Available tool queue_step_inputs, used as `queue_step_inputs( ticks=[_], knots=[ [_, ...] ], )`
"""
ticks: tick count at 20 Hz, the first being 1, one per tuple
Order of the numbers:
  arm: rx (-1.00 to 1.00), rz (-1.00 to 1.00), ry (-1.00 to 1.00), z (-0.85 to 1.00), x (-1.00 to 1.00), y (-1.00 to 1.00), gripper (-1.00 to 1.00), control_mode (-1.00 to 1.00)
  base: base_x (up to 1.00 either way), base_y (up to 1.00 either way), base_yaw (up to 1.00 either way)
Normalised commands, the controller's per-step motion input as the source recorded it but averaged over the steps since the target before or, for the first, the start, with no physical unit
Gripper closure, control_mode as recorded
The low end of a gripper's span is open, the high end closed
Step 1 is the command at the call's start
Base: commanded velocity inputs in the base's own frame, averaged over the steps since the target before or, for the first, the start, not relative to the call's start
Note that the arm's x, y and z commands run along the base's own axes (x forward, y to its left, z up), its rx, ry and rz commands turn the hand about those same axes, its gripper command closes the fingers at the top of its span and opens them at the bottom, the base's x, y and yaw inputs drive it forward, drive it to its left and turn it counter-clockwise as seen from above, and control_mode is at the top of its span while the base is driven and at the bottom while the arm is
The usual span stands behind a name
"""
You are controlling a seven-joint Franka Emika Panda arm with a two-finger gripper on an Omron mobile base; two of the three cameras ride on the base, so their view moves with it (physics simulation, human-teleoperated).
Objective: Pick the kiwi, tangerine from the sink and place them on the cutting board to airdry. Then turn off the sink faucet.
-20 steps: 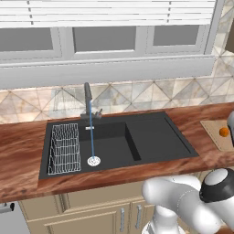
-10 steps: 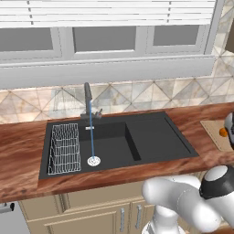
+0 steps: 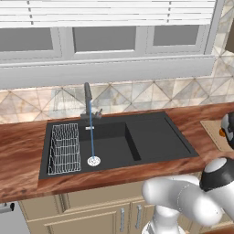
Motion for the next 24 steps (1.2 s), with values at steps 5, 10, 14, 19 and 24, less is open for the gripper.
queue_step_inputs(
  ticks=[5, 10, 14, 19, 24],
  knots=[
    [0.00, 0.00, 0.00, -0.12, 0.00, -0.12, 1.00, -1.00, 0.00, 0.00, 0.00],
    [0.01, 0.00, 0.00, -0.07, 0.00, -0.21, 1.00, -1.00, 0.00, 0.00, 0.00],
    [0.02, 0.02, 0.00, -0.03, 0.02, -0.16, 1.00, -1.00, 0.00, 0.00, 0.00],
    [0.03, 0.03, 0.00, -0.02, 0.08, -0.10, 1.00, -1.00, 0.00, 0.00, 0.00],
    [0.04, 0.04, 0.00, -0.11, 0.08, -0.05, 1.00, -1.00, 0.00, 0.00, 0.00]
  ],
)
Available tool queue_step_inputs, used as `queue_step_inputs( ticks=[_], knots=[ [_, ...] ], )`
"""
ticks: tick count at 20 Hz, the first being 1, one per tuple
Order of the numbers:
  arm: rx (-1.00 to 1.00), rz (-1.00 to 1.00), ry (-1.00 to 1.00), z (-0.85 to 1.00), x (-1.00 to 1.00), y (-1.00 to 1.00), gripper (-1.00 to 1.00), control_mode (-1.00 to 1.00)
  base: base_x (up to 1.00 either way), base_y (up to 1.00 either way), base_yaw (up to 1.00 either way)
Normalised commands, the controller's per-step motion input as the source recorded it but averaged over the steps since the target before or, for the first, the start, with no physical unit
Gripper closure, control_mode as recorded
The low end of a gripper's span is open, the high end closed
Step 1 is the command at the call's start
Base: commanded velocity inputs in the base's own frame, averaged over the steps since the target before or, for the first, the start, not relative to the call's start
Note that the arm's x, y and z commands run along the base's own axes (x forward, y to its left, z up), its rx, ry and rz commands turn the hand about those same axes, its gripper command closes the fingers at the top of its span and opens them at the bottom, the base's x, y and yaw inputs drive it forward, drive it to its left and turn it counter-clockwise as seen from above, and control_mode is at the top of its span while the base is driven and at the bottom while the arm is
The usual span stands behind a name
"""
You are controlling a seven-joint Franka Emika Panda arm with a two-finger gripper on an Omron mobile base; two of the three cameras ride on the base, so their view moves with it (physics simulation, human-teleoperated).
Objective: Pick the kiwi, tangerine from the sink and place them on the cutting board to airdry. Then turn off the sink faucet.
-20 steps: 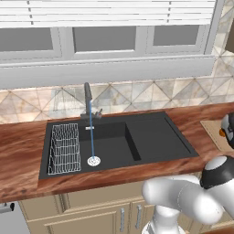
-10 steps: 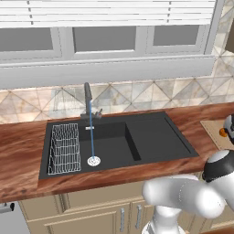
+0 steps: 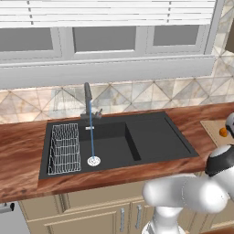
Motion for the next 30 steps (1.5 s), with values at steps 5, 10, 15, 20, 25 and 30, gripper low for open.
queue_step_inputs(
  ticks=[5, 10, 15, 20, 25, 30],
  knots=[
    [0.03, 0.05, 0.00, -0.15, 0.07, 0.00, 1.00, -1.00, 0.00, 0.00, 0.00],
    [0.03, 0.05, 0.00, -0.18, 0.04, 0.00, 1.00, -1.00, 0.00, 0.00, 0.00],
    [0.02, 0.05, 0.00, -0.12, 0.00, 0.00, 1.00, -1.00, 0.00, 0.00, 0.00],
    [0.01, 0.03, 0.00, -0.05, 0.05, 0.00, 1.00, -1.00, 0.00, 0.00, 0.00],
    [0.00, 0.03, 0.00, 0.00, 0.14, 0.00, 1.00, -1.00, 0.00, 0.00, 0.00],
    [0.00, 0.03, 0.00, -0.04, 0.15, 0.00, 1.00, -1.00, 0.00, 0.00, 0.00]
  ],
)
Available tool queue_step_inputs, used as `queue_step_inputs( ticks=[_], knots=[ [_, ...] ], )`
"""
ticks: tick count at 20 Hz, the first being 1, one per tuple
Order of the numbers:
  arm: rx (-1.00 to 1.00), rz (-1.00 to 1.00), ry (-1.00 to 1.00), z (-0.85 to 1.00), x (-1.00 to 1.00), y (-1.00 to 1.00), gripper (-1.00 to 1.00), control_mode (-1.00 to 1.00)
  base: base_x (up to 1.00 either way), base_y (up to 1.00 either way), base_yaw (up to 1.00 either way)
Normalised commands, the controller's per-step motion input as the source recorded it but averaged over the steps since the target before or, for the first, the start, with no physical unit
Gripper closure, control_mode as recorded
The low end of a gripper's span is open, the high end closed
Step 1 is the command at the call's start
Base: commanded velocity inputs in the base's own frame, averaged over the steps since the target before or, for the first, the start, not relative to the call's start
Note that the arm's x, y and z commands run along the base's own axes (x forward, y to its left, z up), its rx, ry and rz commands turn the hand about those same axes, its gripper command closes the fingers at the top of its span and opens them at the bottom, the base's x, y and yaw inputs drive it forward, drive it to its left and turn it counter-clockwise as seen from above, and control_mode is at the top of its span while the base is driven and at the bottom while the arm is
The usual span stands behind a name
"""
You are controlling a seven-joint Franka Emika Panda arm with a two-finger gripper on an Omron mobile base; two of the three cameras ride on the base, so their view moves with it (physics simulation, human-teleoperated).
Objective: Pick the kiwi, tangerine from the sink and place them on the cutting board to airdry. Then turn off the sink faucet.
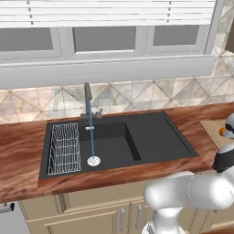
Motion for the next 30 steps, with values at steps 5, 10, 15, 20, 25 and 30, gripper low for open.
queue_step_inputs(
  ticks=[5, 10, 15, 20, 25, 30],
  knots=[
    [0.00, 0.03, 0.00, -0.15, 0.09, 0.00, 1.00, -1.00, 0.00, 0.00, 0.00],
    [0.00, 0.03, 0.00, -0.22, 0.03, 0.00, 1.00, -1.00, 0.00, 0.00, 0.00],
    [0.00, 0.04, 0.00, -0.19, 0.05, 0.00, 1.00, -1.00, 0.00, 0.00, 0.00],
    [0.00, 0.03, 0.00, -0.12, 0.10, 0.00, 1.00, -1.00, 0.00, 0.00, 0.00],
    [0.00, 0.03, 0.00, -0.08, 0.11, 0.00, 1.00, -1.00, 0.00, 0.00, 0.00],
    [0.00, 0.03, 0.00, -0.10, 0.10, -0.01, 1.00, -1.00, 0.00, 0.00, 0.00]
  ],
)
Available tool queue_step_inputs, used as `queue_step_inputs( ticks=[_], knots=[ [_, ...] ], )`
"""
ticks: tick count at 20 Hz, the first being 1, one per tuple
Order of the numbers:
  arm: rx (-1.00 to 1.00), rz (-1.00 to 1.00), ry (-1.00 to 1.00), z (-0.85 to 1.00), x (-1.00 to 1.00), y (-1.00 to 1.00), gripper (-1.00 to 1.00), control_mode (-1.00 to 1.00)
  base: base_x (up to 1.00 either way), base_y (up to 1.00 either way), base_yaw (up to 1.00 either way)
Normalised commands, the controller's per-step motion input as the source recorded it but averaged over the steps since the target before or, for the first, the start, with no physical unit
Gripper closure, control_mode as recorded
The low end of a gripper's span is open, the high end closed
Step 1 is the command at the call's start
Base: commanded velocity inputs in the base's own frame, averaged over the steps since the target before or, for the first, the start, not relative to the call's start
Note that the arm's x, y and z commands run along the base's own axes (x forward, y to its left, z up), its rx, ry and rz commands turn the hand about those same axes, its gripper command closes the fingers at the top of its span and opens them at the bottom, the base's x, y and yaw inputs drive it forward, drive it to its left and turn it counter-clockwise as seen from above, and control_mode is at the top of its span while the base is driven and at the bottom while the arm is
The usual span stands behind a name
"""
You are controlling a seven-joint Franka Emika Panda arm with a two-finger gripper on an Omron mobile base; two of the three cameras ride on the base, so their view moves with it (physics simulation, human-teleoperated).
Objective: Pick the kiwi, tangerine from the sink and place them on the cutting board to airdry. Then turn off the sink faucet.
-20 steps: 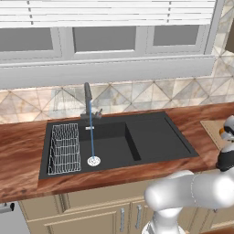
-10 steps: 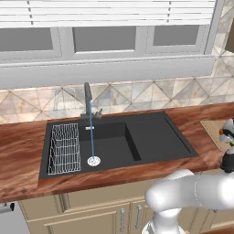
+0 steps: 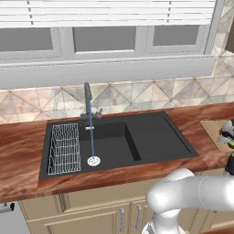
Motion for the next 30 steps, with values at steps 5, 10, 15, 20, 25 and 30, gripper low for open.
queue_step_inputs(
  ticks=[5, 10, 15, 20, 25, 30],
  knots=[
    [0.00, 0.03, 0.00, -0.10, 0.08, -0.07, 1.00, -1.00, 0.00, 0.00, 0.00],
    [0.00, 0.04, 0.00, -0.09, 0.06, -0.07, 1.00, -1.00, 0.00, 0.00, 0.00],
    [0.00, 0.03, 0.00, -0.05, 0.21, -0.07, 1.00, -1.00, 0.00, 0.00, 0.00],
    [0.00, 0.03, 0.00, -0.05, 0.30, 0.00, 1.00, -1.00, 0.00, 0.00, 0.00],
    [0.00, 0.03, 0.00, -0.09, 0.28, -0.03, 1.00, -1.00, 0.00, 0.00, 0.00],
    [0.00, 0.03, 0.00, -0.15, 0.16, -0.09, 1.00, -1.00, 0.00, 0.00, 0.00]
  ],
)
